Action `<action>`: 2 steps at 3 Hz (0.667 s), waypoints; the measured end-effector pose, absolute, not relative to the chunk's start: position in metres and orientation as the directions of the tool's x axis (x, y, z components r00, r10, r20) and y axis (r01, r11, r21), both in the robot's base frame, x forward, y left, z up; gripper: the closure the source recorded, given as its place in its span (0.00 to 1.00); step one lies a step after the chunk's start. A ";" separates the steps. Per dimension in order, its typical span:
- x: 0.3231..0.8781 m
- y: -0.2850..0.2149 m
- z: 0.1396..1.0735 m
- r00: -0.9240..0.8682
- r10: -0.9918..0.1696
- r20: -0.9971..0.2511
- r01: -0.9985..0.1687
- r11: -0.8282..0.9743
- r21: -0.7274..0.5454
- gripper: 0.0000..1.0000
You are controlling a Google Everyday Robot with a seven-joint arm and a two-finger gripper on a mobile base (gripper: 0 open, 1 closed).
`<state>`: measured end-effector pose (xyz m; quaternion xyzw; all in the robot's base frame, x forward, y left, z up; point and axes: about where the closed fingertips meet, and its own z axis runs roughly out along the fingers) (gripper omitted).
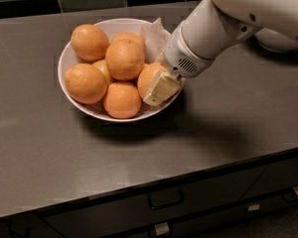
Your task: Pick orange from white bowl
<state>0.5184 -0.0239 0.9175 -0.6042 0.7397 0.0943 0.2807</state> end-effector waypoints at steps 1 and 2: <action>0.519 -0.023 0.915 -0.115 -0.843 -0.526 -0.948 0.250 -0.194 0.57; 0.519 -0.023 0.915 -0.115 -0.843 -0.526 -0.948 0.250 -0.194 0.80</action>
Offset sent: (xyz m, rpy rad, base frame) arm 0.0003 0.0007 -0.0023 -0.0032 0.0067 0.0010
